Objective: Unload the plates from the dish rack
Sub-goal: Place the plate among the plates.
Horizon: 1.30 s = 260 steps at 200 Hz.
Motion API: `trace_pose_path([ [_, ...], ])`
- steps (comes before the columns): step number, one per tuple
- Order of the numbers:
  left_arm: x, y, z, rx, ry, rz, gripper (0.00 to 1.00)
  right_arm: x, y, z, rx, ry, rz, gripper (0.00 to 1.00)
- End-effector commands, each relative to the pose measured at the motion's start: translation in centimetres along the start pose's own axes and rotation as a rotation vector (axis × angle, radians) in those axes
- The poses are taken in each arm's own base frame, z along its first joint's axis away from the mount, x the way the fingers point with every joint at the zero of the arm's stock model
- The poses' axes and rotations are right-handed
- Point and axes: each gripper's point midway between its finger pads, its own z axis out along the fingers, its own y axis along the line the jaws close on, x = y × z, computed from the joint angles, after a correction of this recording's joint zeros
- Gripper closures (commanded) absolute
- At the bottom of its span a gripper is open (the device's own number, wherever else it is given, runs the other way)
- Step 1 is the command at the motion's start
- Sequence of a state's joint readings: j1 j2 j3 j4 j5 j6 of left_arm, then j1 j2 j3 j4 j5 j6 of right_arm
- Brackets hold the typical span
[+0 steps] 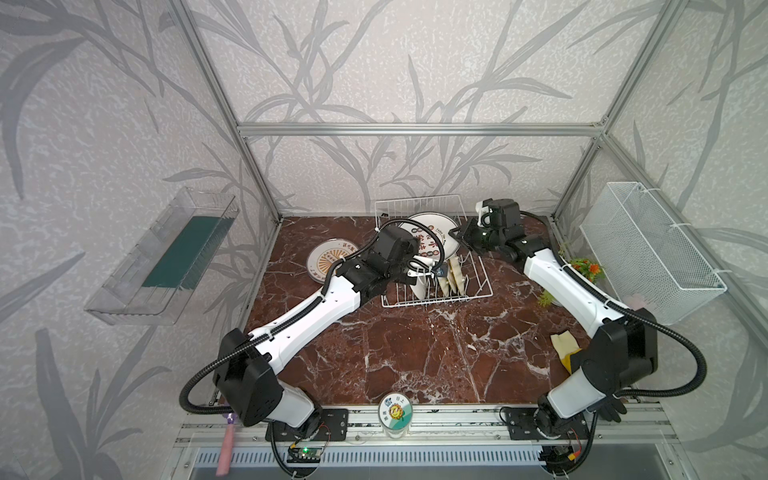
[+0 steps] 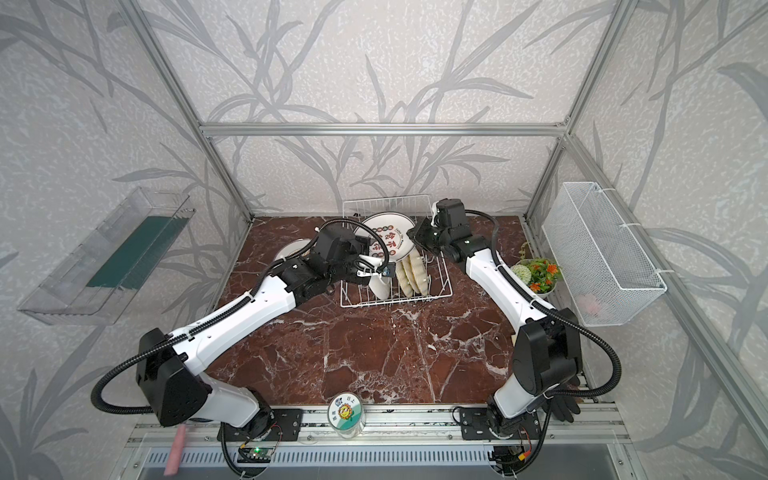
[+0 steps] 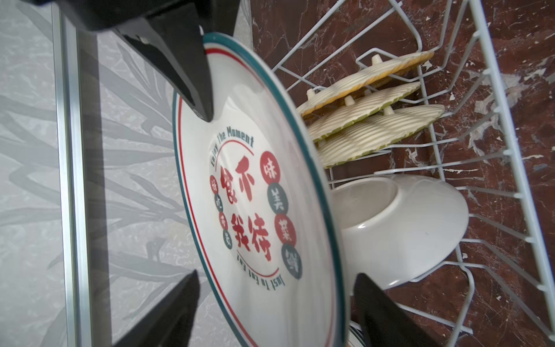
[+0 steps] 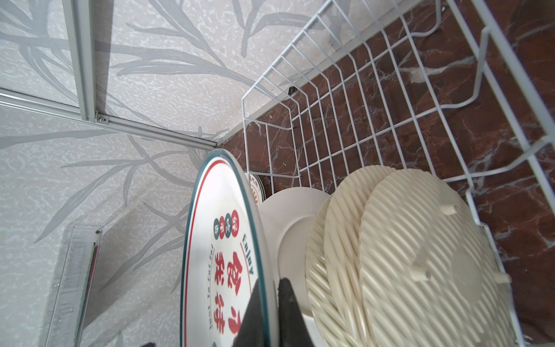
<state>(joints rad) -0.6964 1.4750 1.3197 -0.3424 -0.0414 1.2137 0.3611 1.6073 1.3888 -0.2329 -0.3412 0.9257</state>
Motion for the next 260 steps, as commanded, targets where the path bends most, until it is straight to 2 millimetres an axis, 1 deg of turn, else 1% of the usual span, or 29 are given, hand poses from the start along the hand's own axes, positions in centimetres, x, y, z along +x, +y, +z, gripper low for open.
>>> trace_pose_path([
  [1,0.4,0.2,-0.3,-0.014,0.011,-0.03,0.01,-2.4,3.2,-2.4,-0.12,-0.106,-0.001,1.0],
  [42,0.8,-0.1,-0.8,0.007,-0.003,-0.111,0.01,-5.0,2.5,-5.0,-0.133,-0.239,0.027,1.0],
  [62,1.1,0.4,-1.3,-0.005,-0.031,-0.25,0.01,-5.9,2.0,-6.2,-0.131,-0.279,0.018,1.0],
  [92,1.8,3.0,-3.1,-0.038,-0.152,-0.567,0.01,-6.5,0.9,-7.3,-0.114,-0.312,-0.026,1.0],
  [101,2.3,4.2,-3.5,-0.07,-0.183,-0.672,0.01,-6.4,0.5,-7.4,-0.104,-0.315,-0.052,1.0],
  [123,3.5,6.4,-4.5,-0.112,-0.263,-0.889,0.01,-6.3,0.1,-7.8,-0.094,-0.323,-0.128,1.0],
  [134,4.0,7.2,-4.8,-0.118,-0.288,-0.994,0.01,-6.2,-0.1,-8.0,-0.089,-0.328,-0.164,1.0],
  [158,4.0,8.2,-5.2,-0.06,-0.355,-1.174,0.01,-6.2,-0.5,-8.4,-0.12,-0.347,-0.222,1.0],
  [173,4.3,8.7,-5.0,-0.006,-0.389,-1.302,0.01,-6.3,-0.4,-8.7,-0.153,-0.361,-0.251,1.0],
  [199,3.6,8.7,-4.1,0.126,-0.458,-1.441,0.02,-5.9,0.2,-8.7,-0.188,-0.356,-0.346,1.0],
  [223,3.2,8.3,-2.9,0.22,-0.456,-1.495,0.07,-5.4,0.7,-8.6,-0.227,-0.351,-0.417,1.0],
  [247,2.9,7.5,-1.7,0.306,-0.424,-1.522,0.09,-5.0,1.3,-8.6,-0.281,-0.358,-0.457,1.0],
  [260,2.5,7.3,-1.5,0.347,-0.434,-1.527,0.1,-4.8,1.6,-8.6,-0.302,-0.354,-0.475,1.0],
])
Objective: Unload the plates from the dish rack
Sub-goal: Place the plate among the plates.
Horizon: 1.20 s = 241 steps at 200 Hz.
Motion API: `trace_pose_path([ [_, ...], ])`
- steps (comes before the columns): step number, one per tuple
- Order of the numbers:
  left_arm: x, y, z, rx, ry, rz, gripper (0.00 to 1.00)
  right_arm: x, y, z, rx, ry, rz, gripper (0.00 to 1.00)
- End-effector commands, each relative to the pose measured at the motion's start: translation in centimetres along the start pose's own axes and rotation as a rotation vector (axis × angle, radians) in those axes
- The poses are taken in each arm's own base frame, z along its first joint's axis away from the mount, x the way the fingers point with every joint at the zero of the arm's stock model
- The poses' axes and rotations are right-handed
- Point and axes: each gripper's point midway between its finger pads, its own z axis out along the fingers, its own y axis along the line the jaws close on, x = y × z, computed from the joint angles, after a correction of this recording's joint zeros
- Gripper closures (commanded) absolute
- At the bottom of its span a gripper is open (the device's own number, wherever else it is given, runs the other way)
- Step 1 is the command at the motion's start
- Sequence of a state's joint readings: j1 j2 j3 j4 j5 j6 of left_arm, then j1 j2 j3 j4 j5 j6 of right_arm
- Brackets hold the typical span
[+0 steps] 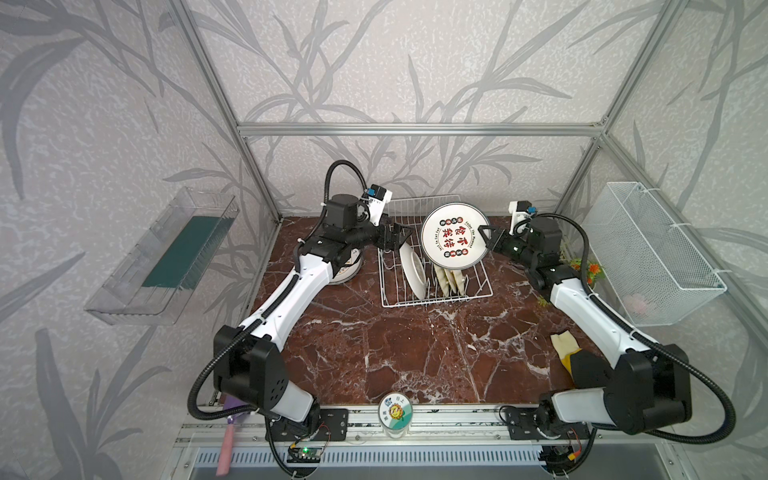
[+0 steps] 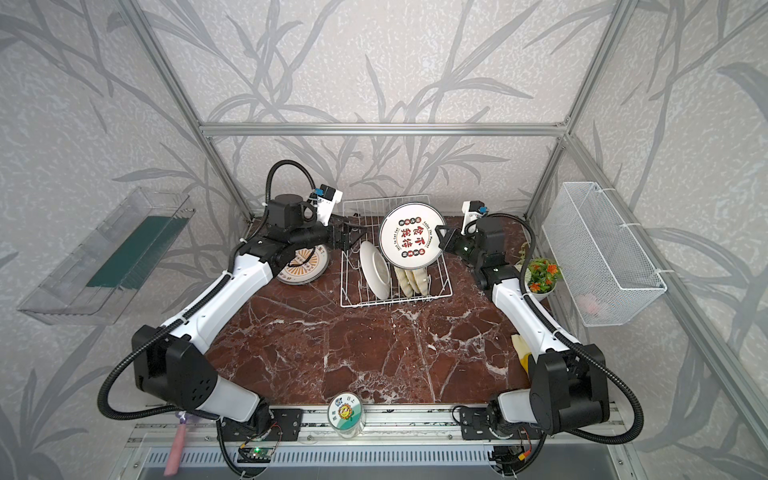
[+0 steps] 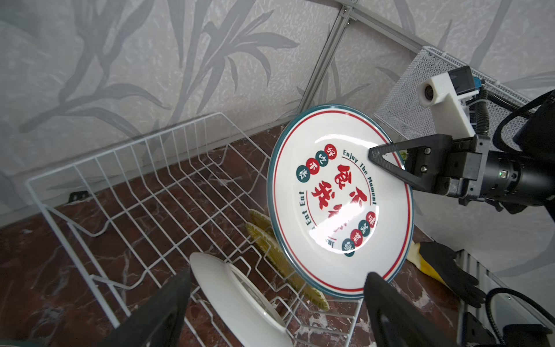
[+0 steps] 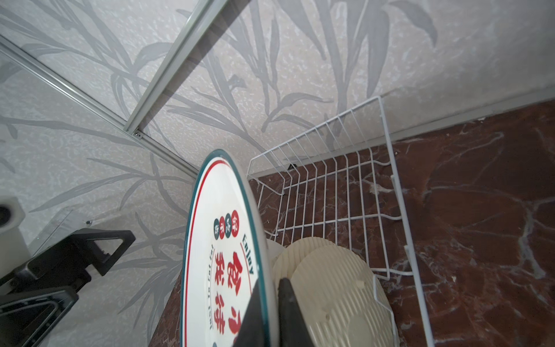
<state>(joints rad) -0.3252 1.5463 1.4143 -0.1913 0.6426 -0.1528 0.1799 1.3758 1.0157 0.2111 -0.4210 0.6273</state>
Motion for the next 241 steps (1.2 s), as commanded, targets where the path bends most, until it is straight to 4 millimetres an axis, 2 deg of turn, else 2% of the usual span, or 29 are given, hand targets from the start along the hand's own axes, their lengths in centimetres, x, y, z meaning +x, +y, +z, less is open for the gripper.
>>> trace_pose_path([
  [1,0.0,-1.7,0.2,0.106,0.04,-0.08,0.1,-2.5,4.0,-1.1,-0.155,-0.09,-0.117,1.0],
  [34,0.6,-2.7,0.8,0.194,0.078,-0.114,0.11,-2.4,4.4,-0.9,-0.185,-0.092,-0.129,1.0],
  [73,2.0,-2.7,1.4,0.223,0.139,-0.136,0.12,-2.4,5.3,-0.8,-0.246,-0.09,-0.138,1.0],
  [118,1.9,-2.7,2.0,0.236,0.134,-0.144,0.14,-1.9,5.8,-0.5,-0.278,-0.073,-0.144,1.0],
  [176,1.0,-2.8,2.4,0.254,0.101,-0.149,0.28,-1.3,6.2,-0.2,-0.304,-0.05,-0.141,1.0],
  [241,0.5,-2.7,2.8,0.261,0.082,-0.162,0.53,-0.5,6.7,0.4,-0.341,-0.03,-0.143,1.0],
])
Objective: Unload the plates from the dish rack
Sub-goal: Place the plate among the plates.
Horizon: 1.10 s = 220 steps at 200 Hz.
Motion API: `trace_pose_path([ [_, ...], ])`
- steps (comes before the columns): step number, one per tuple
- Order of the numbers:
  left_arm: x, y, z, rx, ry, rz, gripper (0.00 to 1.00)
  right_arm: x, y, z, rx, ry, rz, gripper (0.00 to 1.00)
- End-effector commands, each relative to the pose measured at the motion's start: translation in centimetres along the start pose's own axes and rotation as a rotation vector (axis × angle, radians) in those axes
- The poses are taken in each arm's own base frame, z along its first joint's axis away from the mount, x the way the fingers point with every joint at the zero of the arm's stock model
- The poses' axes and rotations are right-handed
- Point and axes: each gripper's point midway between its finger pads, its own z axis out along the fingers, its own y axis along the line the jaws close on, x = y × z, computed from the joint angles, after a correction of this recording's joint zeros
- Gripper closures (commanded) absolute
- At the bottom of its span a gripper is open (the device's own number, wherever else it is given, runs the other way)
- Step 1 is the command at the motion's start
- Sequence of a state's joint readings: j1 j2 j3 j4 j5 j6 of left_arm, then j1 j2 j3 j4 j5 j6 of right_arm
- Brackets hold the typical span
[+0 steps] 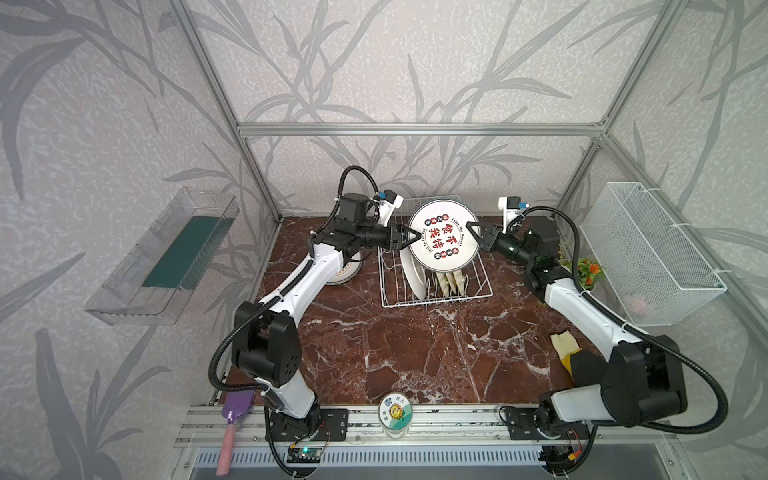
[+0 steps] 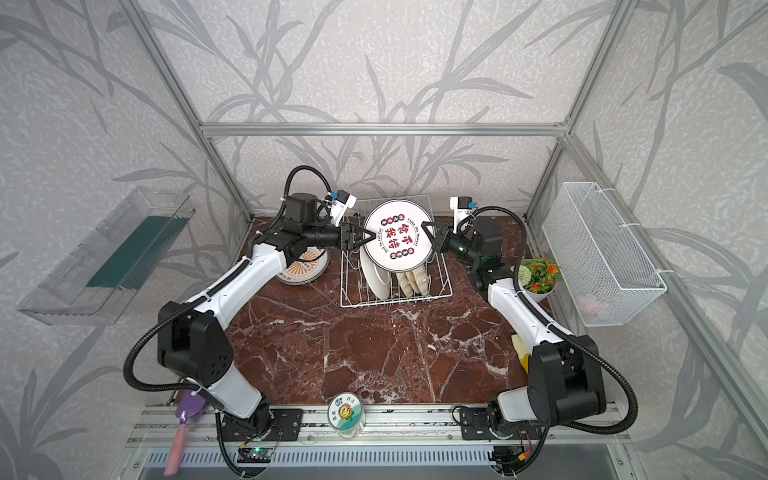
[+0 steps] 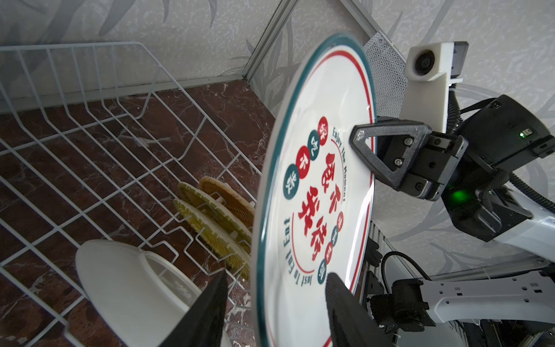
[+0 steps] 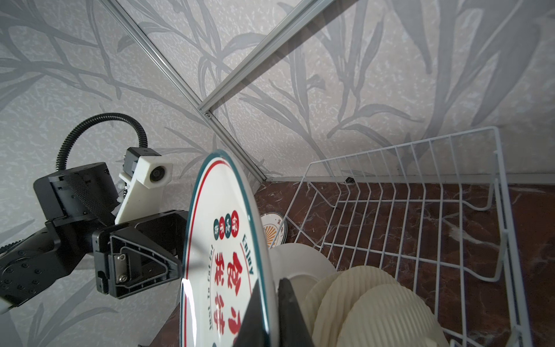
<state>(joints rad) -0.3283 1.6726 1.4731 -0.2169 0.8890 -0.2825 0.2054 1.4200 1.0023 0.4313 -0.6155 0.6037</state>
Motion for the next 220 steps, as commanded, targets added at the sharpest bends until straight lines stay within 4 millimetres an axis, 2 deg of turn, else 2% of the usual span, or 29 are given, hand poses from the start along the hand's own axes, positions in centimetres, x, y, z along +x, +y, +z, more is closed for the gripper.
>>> trace_pose_path([
  [1,-1.8,-1.1,0.1,0.034,-0.036,0.032,0.53,-1.1,1.9,0.1,-0.079,-0.042,-0.041,1.0],
  [92,-1.7,-1.3,0.2,0.045,-0.033,0.025,0.75,-0.7,2.0,0.4,-0.11,-0.028,-0.04,1.0],
  [147,-1.6,-1.3,0.2,0.048,-0.028,0.02,0.85,-0.3,1.8,0.4,-0.108,-0.018,-0.037,1.0],
  [182,-1.6,-1.5,0.1,0.05,-0.029,0.019,1.0,-0.1,1.7,0.4,-0.105,-0.013,-0.035,0.91],
  [204,-1.6,-1.6,0.1,0.057,-0.035,0.007,1.0,0.0,1.6,0.5,-0.103,-0.008,-0.036,0.87],
  [220,-2.0,-1.7,-0.1,0.056,-0.046,-0.004,1.0,0.1,1.4,0.5,-0.093,-0.007,-0.035,0.79],
])
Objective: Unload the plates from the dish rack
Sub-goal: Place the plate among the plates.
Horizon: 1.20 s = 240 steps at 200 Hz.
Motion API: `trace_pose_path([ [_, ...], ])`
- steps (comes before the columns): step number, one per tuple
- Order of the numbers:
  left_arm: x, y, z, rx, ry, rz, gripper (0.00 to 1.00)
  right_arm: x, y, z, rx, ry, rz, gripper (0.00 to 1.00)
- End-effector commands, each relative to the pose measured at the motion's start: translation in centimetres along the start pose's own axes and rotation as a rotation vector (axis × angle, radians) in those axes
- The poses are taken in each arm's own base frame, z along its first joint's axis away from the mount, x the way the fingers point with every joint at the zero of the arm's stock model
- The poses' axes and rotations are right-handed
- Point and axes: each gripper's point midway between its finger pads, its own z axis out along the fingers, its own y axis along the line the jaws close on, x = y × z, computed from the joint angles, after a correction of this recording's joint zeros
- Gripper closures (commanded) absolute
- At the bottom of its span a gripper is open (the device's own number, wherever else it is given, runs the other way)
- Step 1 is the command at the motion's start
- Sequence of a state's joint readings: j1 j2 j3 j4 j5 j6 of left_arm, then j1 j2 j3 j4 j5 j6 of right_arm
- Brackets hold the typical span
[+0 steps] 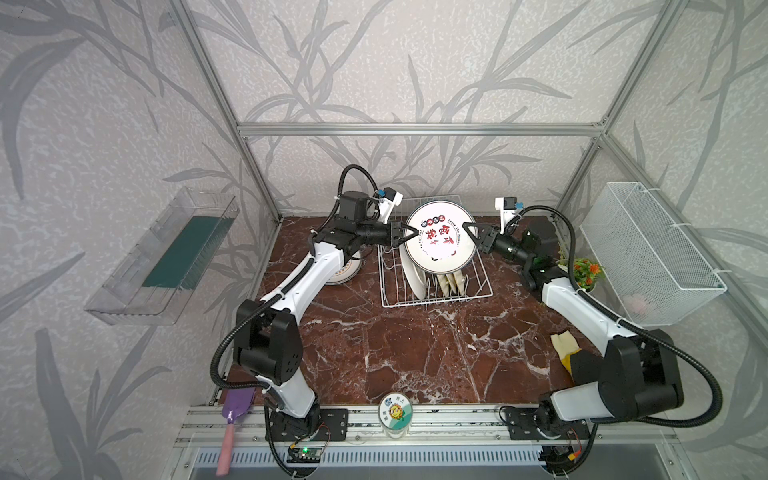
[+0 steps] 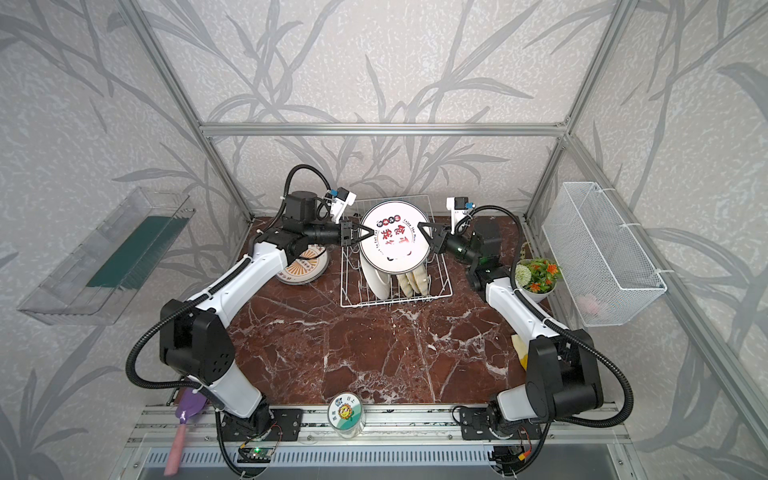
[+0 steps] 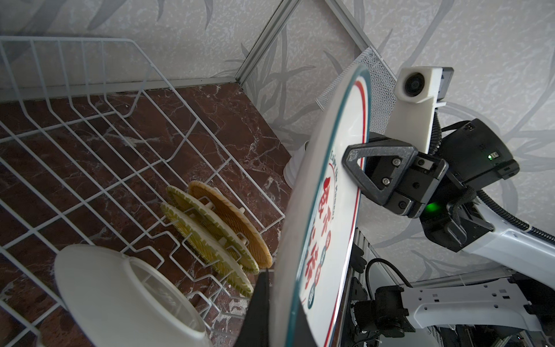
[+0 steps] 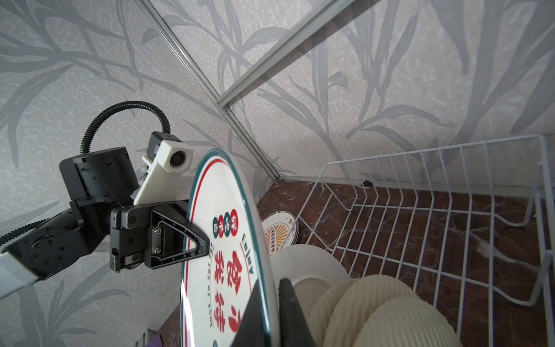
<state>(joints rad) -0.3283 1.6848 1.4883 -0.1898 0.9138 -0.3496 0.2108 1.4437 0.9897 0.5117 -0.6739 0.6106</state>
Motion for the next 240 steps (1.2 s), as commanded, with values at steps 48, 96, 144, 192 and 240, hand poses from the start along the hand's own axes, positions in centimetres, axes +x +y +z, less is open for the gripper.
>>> trace_pose_path([
  [48,-2.0,-1.5,-1.0,-0.016,-0.065,0.012,1.0,-0.3,-0.4,-0.8,0.078,-0.015,-0.061,0.5],
  [96,-2.6,-1.0,-2.0,-0.082,-0.087,-0.05,1.0,-0.2,-1.7,-2.8,0.23,-0.017,-0.136,0.01],
  [144,-4.3,0.3,-5.9,-0.281,-0.157,-0.083,1.0,1.0,-0.1,-5.1,0.243,0.06,-0.331,0.01],
  [192,-4.8,4.2,-12.5,-0.515,-0.291,-0.216,1.0,2.3,3.0,-5.3,0.17,0.131,-0.486,0.01],
  [240,-3.1,8.7,-18.4,-0.659,-0.399,-0.359,1.0,4.2,5.5,-4.0,0.107,0.199,-0.588,0.01],
])
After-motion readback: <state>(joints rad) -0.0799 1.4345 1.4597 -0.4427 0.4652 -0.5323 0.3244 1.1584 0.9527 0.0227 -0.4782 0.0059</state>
